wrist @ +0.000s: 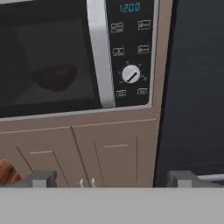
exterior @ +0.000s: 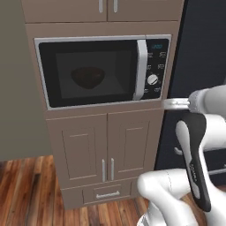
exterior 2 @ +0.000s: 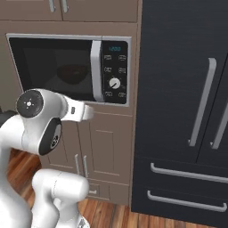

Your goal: The microwave is finished heating the steak and lime. Take the bowl containing the food and place it on the dining counter.

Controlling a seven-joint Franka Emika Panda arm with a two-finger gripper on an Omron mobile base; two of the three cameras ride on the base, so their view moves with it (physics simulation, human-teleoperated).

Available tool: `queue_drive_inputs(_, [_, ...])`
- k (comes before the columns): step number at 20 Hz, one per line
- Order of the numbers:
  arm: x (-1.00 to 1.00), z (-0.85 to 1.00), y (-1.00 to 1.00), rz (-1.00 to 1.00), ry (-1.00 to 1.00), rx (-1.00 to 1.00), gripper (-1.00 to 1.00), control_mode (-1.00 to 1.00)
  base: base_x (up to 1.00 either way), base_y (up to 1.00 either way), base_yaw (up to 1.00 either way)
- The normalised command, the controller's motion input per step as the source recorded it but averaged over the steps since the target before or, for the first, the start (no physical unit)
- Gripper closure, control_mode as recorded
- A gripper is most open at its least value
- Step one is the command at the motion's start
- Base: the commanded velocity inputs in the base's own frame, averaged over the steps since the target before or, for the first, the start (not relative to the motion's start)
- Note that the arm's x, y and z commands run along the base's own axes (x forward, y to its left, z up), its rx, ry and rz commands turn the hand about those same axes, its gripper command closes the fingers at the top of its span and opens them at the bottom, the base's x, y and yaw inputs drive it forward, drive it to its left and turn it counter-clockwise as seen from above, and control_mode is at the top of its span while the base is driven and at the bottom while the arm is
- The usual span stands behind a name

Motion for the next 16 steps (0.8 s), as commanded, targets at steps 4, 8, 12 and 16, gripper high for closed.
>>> queue_drive_inputs(4, [0.0, 0.12, -0.03, 0.0, -0.48, 0.0, -1.0, -1.0, 0.0, 0.0, 0.0])
queue_drive_inputs(8, [0.0, 0.23, 0.0, 0.0, -0.45, 0.0, -1.0, -1.0, 0.0, 0.0, 0.0])
queue_drive_inputs(12, [0.09, 0.22, 0.0, 0.0, -0.21, 0.0, -1.0, -1.0, 0.0, 0.0, 0.0])
queue_drive_inputs(16, [0.41, 0.09, 0.0, 0.0, -0.04, 0.0, -1.0, -1.0, 0.0, 0.0, 0.0])
